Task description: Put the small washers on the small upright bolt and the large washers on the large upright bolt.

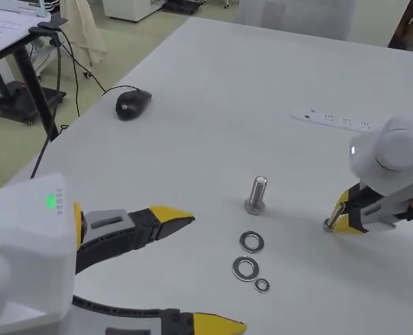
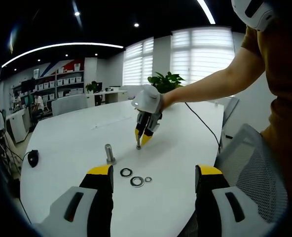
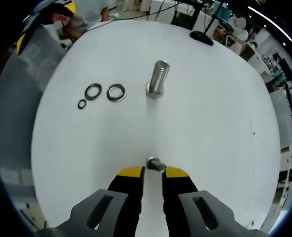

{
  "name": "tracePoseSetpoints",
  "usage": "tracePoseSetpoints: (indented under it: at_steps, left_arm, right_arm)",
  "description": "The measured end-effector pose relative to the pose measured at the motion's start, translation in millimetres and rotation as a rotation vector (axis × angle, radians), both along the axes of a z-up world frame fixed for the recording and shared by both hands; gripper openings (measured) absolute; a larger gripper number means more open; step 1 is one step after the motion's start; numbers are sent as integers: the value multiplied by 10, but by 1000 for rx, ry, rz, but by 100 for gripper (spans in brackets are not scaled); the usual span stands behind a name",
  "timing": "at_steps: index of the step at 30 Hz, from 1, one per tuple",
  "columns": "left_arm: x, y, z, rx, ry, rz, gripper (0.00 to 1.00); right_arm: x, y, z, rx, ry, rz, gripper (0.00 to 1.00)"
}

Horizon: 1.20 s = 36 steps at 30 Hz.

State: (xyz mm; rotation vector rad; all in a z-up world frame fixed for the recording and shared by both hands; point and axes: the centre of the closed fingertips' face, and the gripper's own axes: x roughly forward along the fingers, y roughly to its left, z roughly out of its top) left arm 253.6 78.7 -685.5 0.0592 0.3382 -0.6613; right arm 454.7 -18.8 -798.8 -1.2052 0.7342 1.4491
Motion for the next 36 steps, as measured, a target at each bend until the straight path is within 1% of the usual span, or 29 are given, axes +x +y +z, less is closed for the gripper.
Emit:
tracePoseSetpoints:
  at_steps: [7,12,14,16,18,20,25,28,31,36]
  left_arm:
    - [-34,-29,72,8,-21,-6,67]
    - [-71,-50,125,11,-39,-9,67]
    - [-93,-60,135,18,-43,-12,67]
    - [-117,-68,143,21,-46,-16,67]
    - [-135,-44,112,27,-48,-18,67]
    - [-159,-47,131,26,-54,-19,67]
    - [-196,-56,153,31,-65,-19,67]
    - [-219,-55,126,57,-63,-25,67]
    - [-243,-55,149,50,-69,-24,67]
    - [-271,-48,205,38,-86,-13,67]
  right_arm:
    - [-90,-132,89,0,-10,-17,15]
    - [-227,-182,132,7,-10,-25,15]
    - [-314,-170,149,16,-3,-24,15]
    - [-406,-153,147,19,-3,-16,15]
    - [-522,-127,140,20,6,-1,15]
    - [-624,-102,130,22,15,12,15]
    - [-799,-29,100,30,27,35,15]
    - [-934,35,78,34,37,53,15]
    - [-1033,103,52,39,51,64,15]
    - [-1193,256,-19,46,78,88,15]
